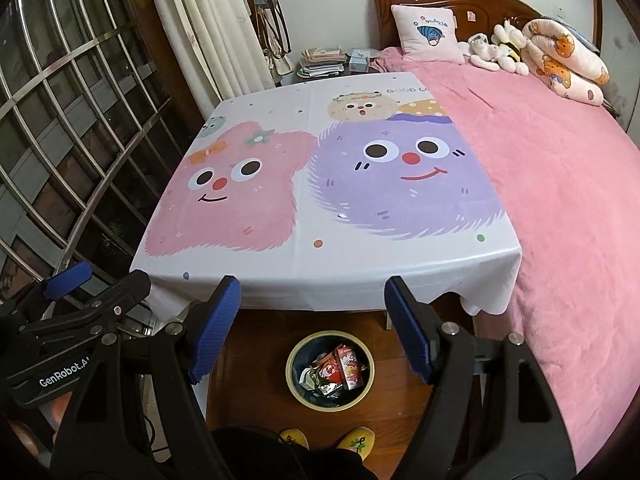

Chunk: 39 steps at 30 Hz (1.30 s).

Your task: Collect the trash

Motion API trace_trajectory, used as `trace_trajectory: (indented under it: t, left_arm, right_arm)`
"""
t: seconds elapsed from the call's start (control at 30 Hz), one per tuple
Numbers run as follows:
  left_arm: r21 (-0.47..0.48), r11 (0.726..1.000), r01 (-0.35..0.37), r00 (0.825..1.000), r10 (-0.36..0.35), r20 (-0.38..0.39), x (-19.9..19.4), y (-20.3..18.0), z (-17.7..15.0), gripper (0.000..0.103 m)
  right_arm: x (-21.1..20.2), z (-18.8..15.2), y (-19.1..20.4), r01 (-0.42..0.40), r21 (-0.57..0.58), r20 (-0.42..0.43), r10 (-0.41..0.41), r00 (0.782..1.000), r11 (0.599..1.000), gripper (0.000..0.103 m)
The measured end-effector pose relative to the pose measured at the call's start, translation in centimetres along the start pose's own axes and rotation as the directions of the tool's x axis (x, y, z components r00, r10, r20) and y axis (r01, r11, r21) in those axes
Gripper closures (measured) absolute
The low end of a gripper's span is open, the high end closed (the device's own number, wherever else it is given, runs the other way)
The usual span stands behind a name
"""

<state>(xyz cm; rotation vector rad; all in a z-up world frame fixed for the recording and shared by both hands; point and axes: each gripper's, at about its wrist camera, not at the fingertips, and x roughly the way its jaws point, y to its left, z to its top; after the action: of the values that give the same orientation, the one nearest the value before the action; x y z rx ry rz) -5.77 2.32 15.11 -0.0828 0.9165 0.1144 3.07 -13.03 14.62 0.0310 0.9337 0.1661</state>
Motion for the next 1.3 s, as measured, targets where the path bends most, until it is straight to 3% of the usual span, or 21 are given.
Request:
trace_trajectory:
  t: [1.3]
  left_arm:
    - [0.048,0.999,0.001,1.0,0.0,-0.008,2.7,-2.0,1.3,0.012]
  right_arm:
    - [2.6,0.5,-2.4,0.029,-0.003,-0.022,-0.029,0.999,1.0,0.031]
